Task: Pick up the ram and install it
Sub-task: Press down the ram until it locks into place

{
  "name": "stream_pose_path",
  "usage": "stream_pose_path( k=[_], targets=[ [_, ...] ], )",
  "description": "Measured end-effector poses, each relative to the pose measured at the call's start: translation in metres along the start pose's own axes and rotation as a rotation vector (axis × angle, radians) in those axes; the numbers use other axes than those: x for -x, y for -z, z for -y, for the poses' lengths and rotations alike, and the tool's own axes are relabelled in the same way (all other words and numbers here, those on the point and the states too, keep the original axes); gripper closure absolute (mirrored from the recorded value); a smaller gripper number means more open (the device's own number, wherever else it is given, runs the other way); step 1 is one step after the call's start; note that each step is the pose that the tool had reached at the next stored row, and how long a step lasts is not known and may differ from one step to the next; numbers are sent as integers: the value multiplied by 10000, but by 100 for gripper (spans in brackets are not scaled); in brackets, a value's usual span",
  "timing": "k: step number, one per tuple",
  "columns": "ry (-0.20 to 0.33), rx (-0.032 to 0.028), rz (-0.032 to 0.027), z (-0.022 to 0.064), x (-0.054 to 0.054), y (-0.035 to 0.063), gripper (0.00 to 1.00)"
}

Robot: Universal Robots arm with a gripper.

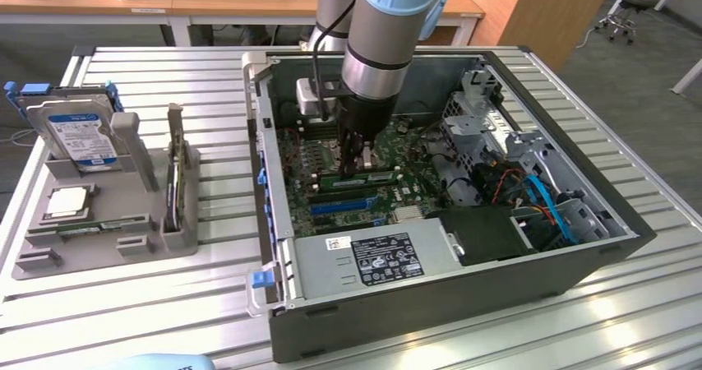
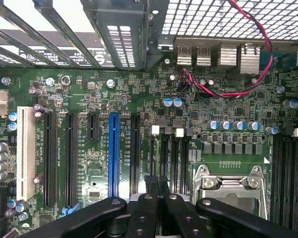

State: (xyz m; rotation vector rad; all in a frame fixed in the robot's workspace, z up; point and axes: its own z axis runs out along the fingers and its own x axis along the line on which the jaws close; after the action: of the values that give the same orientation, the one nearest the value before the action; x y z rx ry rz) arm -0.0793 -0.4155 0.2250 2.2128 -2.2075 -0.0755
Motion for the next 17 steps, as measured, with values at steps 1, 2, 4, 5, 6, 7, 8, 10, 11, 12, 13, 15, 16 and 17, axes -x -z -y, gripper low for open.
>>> stream_pose_path(
  k=[1, 2, 4, 5, 6, 7, 8, 10, 11, 12, 13, 15, 16, 17],
  targets=[
    [0, 0, 1, 0, 0, 0, 90],
    [1, 0, 2, 0, 0, -1, 90],
    [2, 0, 3, 0, 0, -3, 90],
    [1, 0, 3, 0, 0, -5, 90],
    [1, 0, 2, 0, 0, -7, 90],
    [1, 1, 1, 1, 0, -8, 90],
    [1, 1, 0, 0, 0, -9, 90],
    [1, 0, 1, 1, 0, -10, 90],
    [1, -1, 3, 1, 0, -11, 90],
    [1, 0, 3, 1, 0, -11, 90],
    [1, 0, 2, 1, 0, -13, 90],
    [1, 1, 1, 1, -1, -20, 90],
    [1, 1, 1, 1, -1, -21, 90],
    [1, 1, 1, 1, -1, -21, 90]
  ],
)
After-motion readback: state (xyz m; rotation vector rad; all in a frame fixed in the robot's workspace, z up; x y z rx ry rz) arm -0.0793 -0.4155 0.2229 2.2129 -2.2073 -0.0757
